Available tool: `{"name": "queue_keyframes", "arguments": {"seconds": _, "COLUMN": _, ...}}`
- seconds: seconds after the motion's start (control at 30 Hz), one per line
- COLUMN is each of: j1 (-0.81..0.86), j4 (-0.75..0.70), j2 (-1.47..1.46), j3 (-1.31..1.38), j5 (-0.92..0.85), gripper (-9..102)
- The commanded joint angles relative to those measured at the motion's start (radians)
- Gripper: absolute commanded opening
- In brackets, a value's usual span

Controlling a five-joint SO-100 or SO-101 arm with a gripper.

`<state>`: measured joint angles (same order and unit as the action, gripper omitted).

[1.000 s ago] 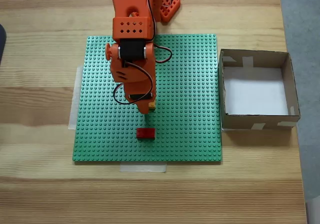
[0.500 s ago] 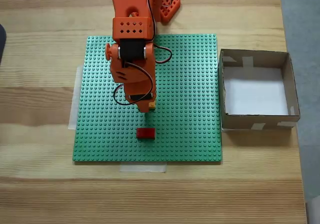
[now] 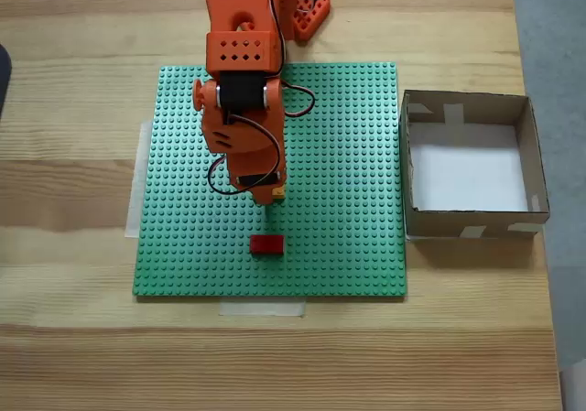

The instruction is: Pick the yellow lego block and put it in the box.

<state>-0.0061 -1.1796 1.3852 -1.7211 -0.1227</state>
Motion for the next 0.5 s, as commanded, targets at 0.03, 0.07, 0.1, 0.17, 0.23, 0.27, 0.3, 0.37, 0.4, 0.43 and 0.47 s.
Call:
{"name": "queue_keyframes", "arguments": {"seconds": 0.03, "j1": 0.005, "j4": 0.008, "j2": 0.005, "j3": 0.006, "j5": -0.006, "gripper": 11}}
{"name": "queue_keyframes", "arguments": {"seconds": 0.07, "j1": 0.005, "j4": 0.008, "j2": 0.005, "j3": 0.006, "j5": -0.006, "gripper": 11}}
{"name": "queue_keyframes", "arguments": {"seconds": 0.1, "j1": 0.005, "j4": 0.008, "j2": 0.005, "j3": 0.006, "j5": -0.008, "gripper": 11}}
{"name": "queue_keyframes", "arguments": {"seconds": 0.17, "j1": 0.005, "j4": 0.008, "j2": 0.005, "j3": 0.006, "j5": -0.012, "gripper": 9}}
{"name": "queue_keyframes", "arguments": {"seconds": 0.23, "j1": 0.005, "j4": 0.008, "j2": 0.005, "j3": 0.006, "j5": -0.014, "gripper": 8}}
{"name": "queue_keyframes", "arguments": {"seconds": 0.27, "j1": 0.005, "j4": 0.009, "j2": 0.005, "j3": 0.006, "j5": -0.015, "gripper": 7}}
{"name": "queue_keyframes", "arguments": {"seconds": 0.3, "j1": 0.003, "j4": 0.009, "j2": 0.005, "j3": 0.006, "j5": -0.017, "gripper": 7}}
{"name": "queue_keyframes", "arguments": {"seconds": 0.37, "j1": 0.003, "j4": 0.009, "j2": 0.005, "j3": 0.006, "j5": -0.020, "gripper": 5}}
{"name": "queue_keyframes", "arguments": {"seconds": 0.4, "j1": 0.002, "j4": 0.008, "j2": 0.005, "j3": 0.006, "j5": -0.021, "gripper": 4}}
{"name": "queue_keyframes", "arguments": {"seconds": 0.43, "j1": 0.002, "j4": 0.008, "j2": 0.005, "j3": 0.008, "j5": -0.021, "gripper": 3}}
{"name": "queue_keyframes", "arguments": {"seconds": 0.47, "j1": 0.002, "j4": 0.005, "j2": 0.005, "j3": 0.011, "j5": -0.018, "gripper": 2}}
